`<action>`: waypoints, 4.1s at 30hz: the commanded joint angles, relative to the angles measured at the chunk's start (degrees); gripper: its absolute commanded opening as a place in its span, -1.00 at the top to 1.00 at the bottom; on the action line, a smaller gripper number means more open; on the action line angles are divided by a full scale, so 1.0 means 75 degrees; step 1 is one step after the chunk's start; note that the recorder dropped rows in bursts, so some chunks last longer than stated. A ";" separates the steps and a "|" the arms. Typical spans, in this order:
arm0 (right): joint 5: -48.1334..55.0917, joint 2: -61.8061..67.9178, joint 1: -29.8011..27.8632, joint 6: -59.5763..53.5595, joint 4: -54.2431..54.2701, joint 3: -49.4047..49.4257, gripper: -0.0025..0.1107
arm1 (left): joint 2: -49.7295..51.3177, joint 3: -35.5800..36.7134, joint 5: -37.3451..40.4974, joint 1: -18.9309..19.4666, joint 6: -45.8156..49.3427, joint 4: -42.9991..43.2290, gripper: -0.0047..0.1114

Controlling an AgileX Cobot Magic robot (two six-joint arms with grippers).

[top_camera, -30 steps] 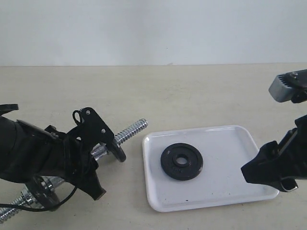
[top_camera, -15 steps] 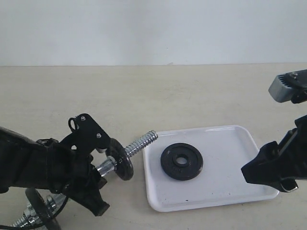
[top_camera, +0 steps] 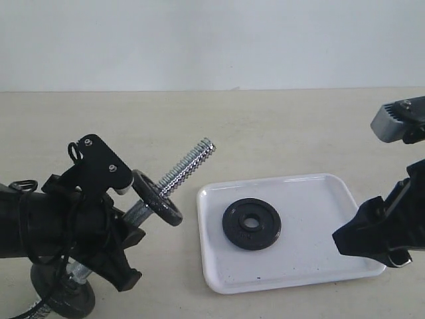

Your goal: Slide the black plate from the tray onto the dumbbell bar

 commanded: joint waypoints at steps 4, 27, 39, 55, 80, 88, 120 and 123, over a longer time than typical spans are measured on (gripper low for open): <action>0.0210 0.0100 0.0015 -0.1184 0.1217 -0.0016 -0.23 | -0.0346 -0.0088 0.0293 -0.0013 0.0007 0.0011 0.84; -0.0708 0.1694 0.0015 -0.2993 0.2559 -0.0759 -0.52 | -0.0346 -0.0760 0.0740 -0.0013 0.0007 0.0011 0.84; -0.1264 0.2695 0.0695 -0.3030 0.2369 -0.0923 -0.52 | -0.0346 -0.0759 0.0740 -0.0013 0.0007 0.0011 0.84; -0.0812 0.4927 0.1761 0.0576 -0.1277 -0.2719 -0.52 | -0.0346 -0.0759 0.0740 -0.0013 0.0007 0.0011 0.84; -0.0668 0.6779 0.1761 0.0779 -0.1216 -0.4000 -0.52 | -0.0346 -0.0759 0.0777 -0.0013 0.0007 0.0011 0.84; -0.0809 0.7095 0.1834 0.0882 -0.1236 -0.4015 -0.52 | -0.0346 -0.0759 0.0777 -0.0013 0.0007 0.0011 0.84; -0.0384 0.7113 0.2236 0.1698 -0.1008 -0.4752 -0.52 | -0.0346 -0.0759 0.0954 -0.0013 0.0007 0.0011 0.84; -0.0368 0.7113 0.2236 0.1698 -0.0843 -0.4752 -0.52 | -0.0346 -0.0759 0.0918 -0.0013 0.0007 0.0011 0.84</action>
